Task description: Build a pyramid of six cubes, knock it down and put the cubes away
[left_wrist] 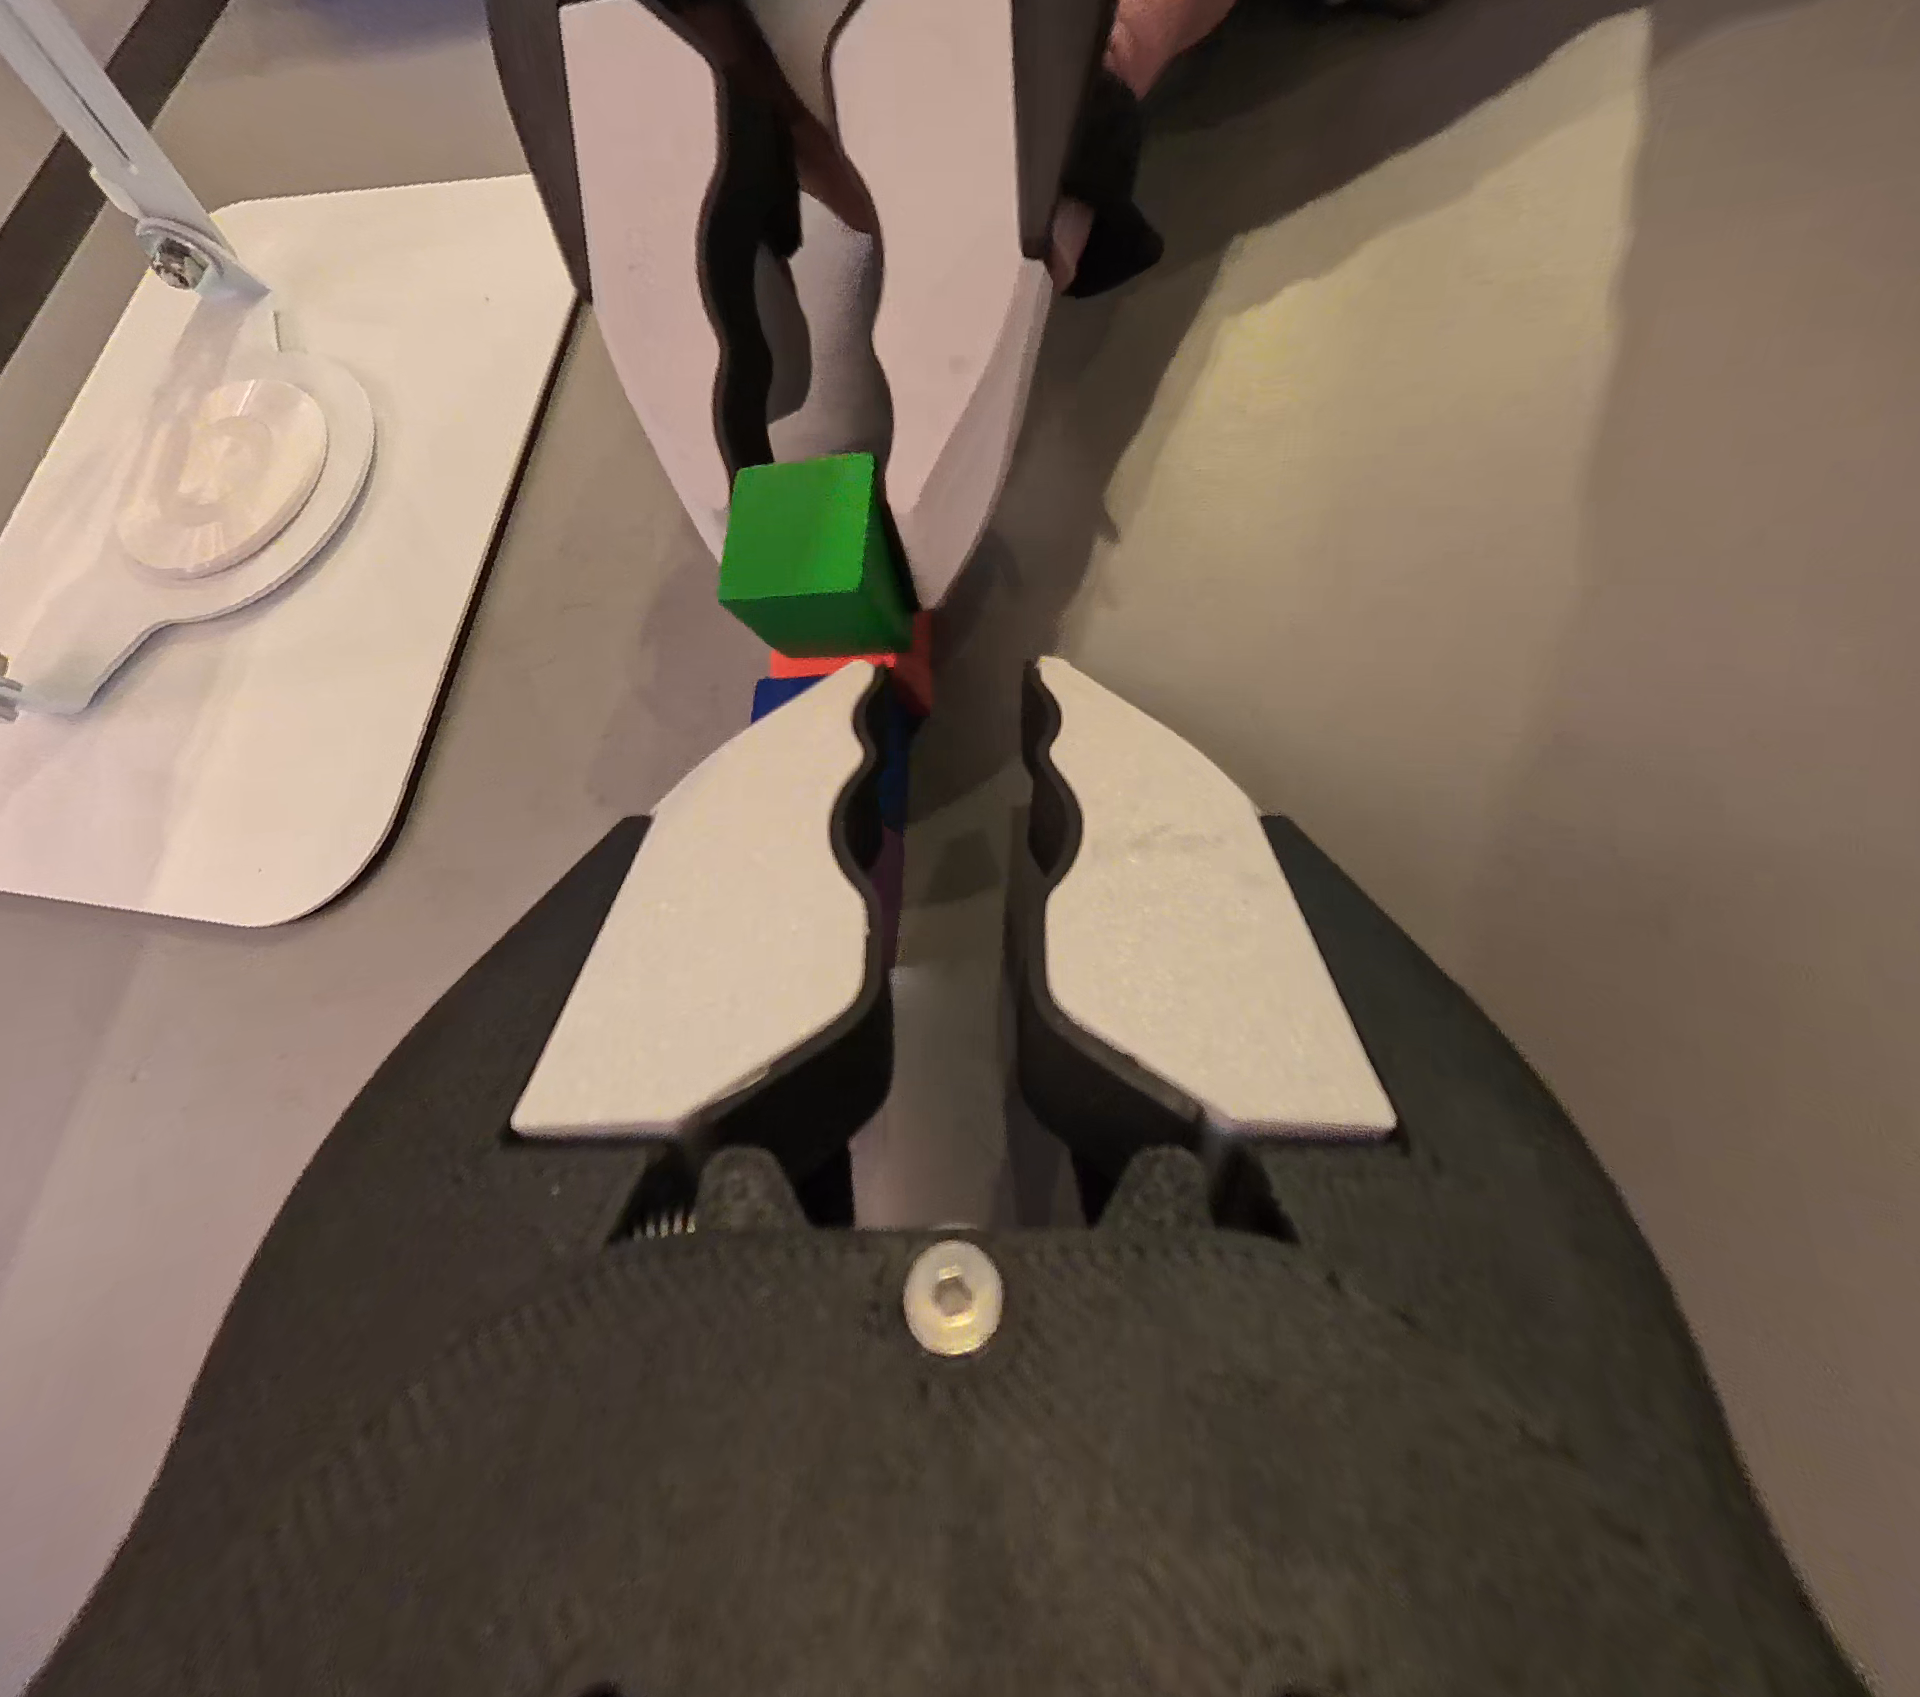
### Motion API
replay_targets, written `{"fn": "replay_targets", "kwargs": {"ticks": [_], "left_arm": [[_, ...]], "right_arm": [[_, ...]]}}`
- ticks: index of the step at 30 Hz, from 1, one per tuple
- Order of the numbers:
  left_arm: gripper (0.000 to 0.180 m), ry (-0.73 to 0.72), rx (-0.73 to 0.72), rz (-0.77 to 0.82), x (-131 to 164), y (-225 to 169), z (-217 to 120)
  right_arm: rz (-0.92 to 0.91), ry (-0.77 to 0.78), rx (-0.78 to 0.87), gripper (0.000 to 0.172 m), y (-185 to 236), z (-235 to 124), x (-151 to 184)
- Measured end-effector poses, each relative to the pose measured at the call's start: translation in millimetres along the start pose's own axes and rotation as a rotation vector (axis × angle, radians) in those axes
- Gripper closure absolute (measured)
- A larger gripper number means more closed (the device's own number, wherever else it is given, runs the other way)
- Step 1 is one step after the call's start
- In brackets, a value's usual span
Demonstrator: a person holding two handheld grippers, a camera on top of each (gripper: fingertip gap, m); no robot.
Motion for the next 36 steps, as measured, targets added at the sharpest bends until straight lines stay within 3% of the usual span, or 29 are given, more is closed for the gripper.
{"fn": "replay_targets", "kwargs": {"ticks": [6,36], "left_arm": [[0.166,-0.018,0.017,-0.062,0.6,7.0,-2.1],[0.169,-0.009,-0.014,-0.03,-1.3,5.6,0.7]], "right_arm": [[-0.068,-0.003,0.024,0.144,6.7,-0.3,0.4],[-0.09,-0.006,0.026,0.143,10.8,-2.0,0.2]]}}
Point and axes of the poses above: each gripper's, where its closed fingertips meet, z out along the fingers, x out of its underside, y = z × x across the jaws, the point moved 8 cm from there along -z, back along the fingers, and after that the axes turned 10 degrees about x, right-handed, at the moved point
